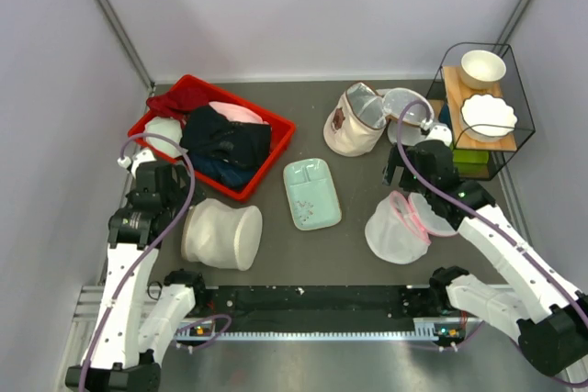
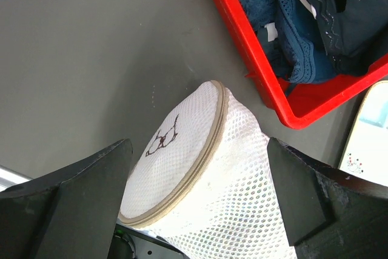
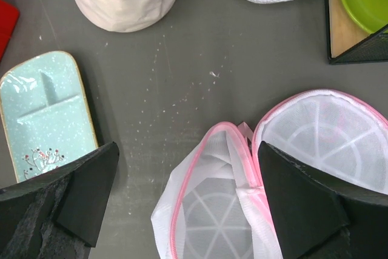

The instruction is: Unzip the laundry bag and remove the bra

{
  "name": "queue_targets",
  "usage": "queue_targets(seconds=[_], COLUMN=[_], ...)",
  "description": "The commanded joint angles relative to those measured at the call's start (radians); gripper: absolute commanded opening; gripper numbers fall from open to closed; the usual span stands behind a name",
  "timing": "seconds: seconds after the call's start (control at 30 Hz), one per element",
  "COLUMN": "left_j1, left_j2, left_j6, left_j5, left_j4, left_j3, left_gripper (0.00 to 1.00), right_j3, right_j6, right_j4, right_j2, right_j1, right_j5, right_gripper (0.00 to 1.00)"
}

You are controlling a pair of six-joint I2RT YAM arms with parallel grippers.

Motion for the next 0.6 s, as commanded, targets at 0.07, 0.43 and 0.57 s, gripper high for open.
queue_targets(seconds=[0.07, 0.43, 0.57], left_j1=[0.005, 0.005, 0.006], left_j2=[0.002, 0.056, 0.057], left_j6=[-0.037, -0.141, -0.196], left_j5=[0.019, -0.021, -0.027], left_j4=[0.034, 0.0, 0.008], left_j3=[-0.04, -0.076, -0.125], left_gripper=[0.99, 0.96, 0.96], right_j3=[-0.01, -0.034, -0.041], right_j6=[0.008, 0.023, 0.031], right_j4=[0.032, 0.031, 0.029], right_j2=[-0.009, -0.019, -0.032], right_j1=[0.014, 0.013, 0.014], right_j5=[-0.007, -0.016, -0.01], right_gripper=[0.99, 0.99, 0.99])
